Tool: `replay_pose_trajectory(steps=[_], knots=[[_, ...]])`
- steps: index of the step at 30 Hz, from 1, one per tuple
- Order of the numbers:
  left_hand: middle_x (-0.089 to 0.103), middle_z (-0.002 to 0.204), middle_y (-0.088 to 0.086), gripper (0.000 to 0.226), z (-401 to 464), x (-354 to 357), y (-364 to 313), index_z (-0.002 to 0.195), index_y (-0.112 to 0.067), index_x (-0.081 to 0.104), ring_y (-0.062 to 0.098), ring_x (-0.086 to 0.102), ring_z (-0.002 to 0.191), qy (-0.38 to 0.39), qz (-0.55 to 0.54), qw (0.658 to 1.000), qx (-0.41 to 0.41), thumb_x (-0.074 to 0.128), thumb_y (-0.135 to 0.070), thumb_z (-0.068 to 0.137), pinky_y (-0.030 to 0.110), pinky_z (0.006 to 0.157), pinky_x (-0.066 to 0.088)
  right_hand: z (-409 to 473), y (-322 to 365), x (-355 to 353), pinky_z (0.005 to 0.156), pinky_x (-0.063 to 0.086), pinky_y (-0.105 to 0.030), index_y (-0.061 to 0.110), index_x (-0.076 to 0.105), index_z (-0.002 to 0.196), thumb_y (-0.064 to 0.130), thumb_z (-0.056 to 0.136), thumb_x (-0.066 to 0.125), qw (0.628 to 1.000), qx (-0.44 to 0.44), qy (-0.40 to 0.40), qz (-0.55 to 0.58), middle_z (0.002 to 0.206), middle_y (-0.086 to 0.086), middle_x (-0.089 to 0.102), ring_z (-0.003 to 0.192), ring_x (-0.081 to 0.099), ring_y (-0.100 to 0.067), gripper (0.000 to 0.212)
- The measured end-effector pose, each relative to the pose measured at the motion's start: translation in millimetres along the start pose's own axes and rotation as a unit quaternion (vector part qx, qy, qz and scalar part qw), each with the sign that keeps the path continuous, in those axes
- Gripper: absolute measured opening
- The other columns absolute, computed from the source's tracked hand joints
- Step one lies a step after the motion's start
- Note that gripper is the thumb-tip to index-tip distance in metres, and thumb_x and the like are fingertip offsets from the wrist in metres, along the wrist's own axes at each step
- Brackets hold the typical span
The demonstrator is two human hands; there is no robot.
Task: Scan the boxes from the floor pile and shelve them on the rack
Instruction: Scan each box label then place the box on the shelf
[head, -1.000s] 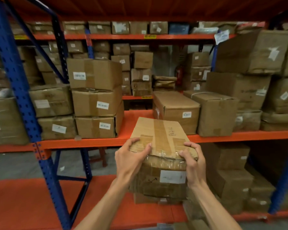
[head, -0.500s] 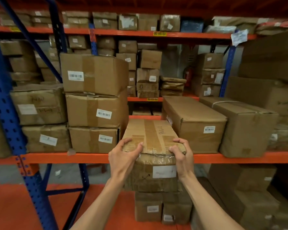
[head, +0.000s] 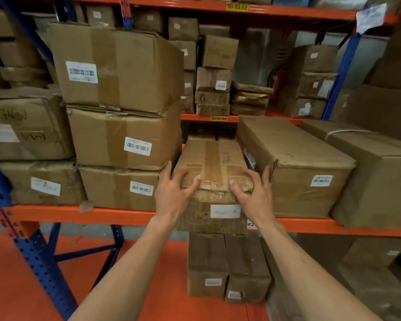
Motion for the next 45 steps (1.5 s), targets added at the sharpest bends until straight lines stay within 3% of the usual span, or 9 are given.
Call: replay_pose_trajectory(steps=[2, 4, 13, 19, 30, 33, 38, 41, 45], knots=[[0.034, 0.157, 0.018, 0.057, -4, 8, 6, 0.135, -0.022, 0.06, 0.034, 0.031, 0.146, -0.032, 0.119, 0.979, 0.165, 0.043, -0.061, 0.097, 0.054, 0.117, 0.028, -11, -2, 0, 0.128, -0.006, -0.045, 0.024, 0.033, 0.159, 0.055, 0.103, 0.045, 0.974, -0.157, -0.063, -0.154, 0.173, -0.01, -0.007, 0.159, -0.007, -0.028, 0.065], [0.031, 0.159, 0.017, 0.064, -13, 17, 17, 0.148, -0.013, 0.046, 0.033, 0.029, 0.147, -0.028, 0.196, 0.942, 0.27, 0.034, -0.057, 0.103, 0.058, 0.116, 0.028, -27, -1, 9, 0.128, -0.003, -0.052, 0.011, 0.022, 0.163, 0.044, 0.106, 0.04, 0.939, -0.264, -0.071, -0.207, 0.173, -0.012, -0.004, 0.159, -0.005, -0.029, 0.069], [0.053, 0.135, 0.019, 0.07, -3, 17, 23, 0.141, -0.001, 0.048, 0.035, 0.047, 0.13, 0.028, 0.277, 0.918, 0.281, 0.03, -0.057, 0.103, 0.052, 0.121, 0.021, 7, -25, 35, 0.125, 0.012, -0.06, 0.005, 0.026, 0.161, 0.044, 0.106, 0.037, 0.9, -0.357, -0.057, -0.243, 0.17, -0.018, 0.013, 0.158, 0.007, -0.038, 0.068], [0.045, 0.144, 0.018, 0.076, 25, 20, 32, 0.146, -0.004, 0.036, 0.032, 0.041, 0.135, 0.103, 0.327, 0.893, 0.293, 0.028, -0.064, 0.101, 0.045, 0.12, 0.026, 38, -25, 42, 0.125, 0.01, -0.061, 0.005, 0.026, 0.159, 0.06, 0.105, 0.027, 0.896, -0.33, -0.001, -0.298, 0.169, -0.022, 0.014, 0.158, 0.006, -0.039, 0.077], [0.047, 0.143, 0.024, 0.079, 46, 34, 41, 0.144, 0.001, 0.041, 0.039, 0.044, 0.133, 0.134, 0.297, 0.907, 0.265, 0.03, -0.062, 0.097, 0.051, 0.115, 0.034, 52, -18, 55, 0.124, 0.001, -0.056, 0.009, 0.016, 0.159, 0.068, 0.102, 0.019, 0.898, -0.258, 0.036, -0.355, 0.167, -0.027, 0.015, 0.156, 0.002, -0.04, 0.082], [0.047, 0.143, 0.025, 0.079, 45, 34, 41, 0.144, 0.002, 0.041, 0.039, 0.044, 0.133, 0.133, 0.289, 0.91, 0.265, 0.029, -0.061, 0.097, 0.051, 0.116, 0.032, 49, -15, 54, 0.125, -0.004, -0.056, 0.009, 0.014, 0.163, 0.07, 0.1, 0.014, 0.901, -0.237, 0.049, -0.359, 0.17, -0.025, 0.005, 0.157, -0.007, -0.036, 0.088], [0.025, 0.157, 0.025, 0.078, 25, 34, 38, 0.153, 0.003, 0.022, 0.039, 0.019, 0.148, 0.118, 0.248, 0.932, 0.236, 0.036, -0.053, 0.101, 0.05, 0.123, 0.011, 27, -3, 45, 0.124, -0.017, -0.05, 0.016, -0.017, 0.161, 0.065, 0.103, 0.013, 0.917, -0.18, 0.075, -0.347, 0.168, -0.015, -0.026, 0.153, -0.031, -0.029, 0.081], [0.015, 0.161, 0.025, 0.08, -19, 35, 36, 0.153, 0.005, 0.017, 0.038, 0.008, 0.151, 0.095, 0.18, 0.955, 0.215, 0.043, -0.049, 0.1, 0.045, 0.125, 0.007, -10, -11, 39, 0.126, -0.013, -0.047, 0.01, 0.002, 0.165, 0.055, 0.105, 0.034, 0.942, -0.19, 0.069, -0.267, 0.171, -0.016, -0.011, 0.158, -0.017, -0.029, 0.082], [0.046, 0.14, 0.024, 0.07, -105, 55, 37, 0.138, 0.006, 0.043, 0.039, 0.042, 0.133, 0.113, 0.071, 0.98, 0.146, 0.055, -0.045, 0.092, 0.04, 0.114, 0.031, -75, -50, 18, 0.128, 0.014, -0.044, 0.002, 0.035, 0.155, 0.047, 0.095, 0.056, 0.965, -0.142, 0.073, -0.208, 0.162, -0.019, 0.033, 0.154, 0.025, -0.033, 0.078]])
Point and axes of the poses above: each hand's wrist, its own z-axis towards the middle knuckle, its own x-axis out of the palm, y = z × x, the point moved 1 cm from there along z, towards the middle knuckle
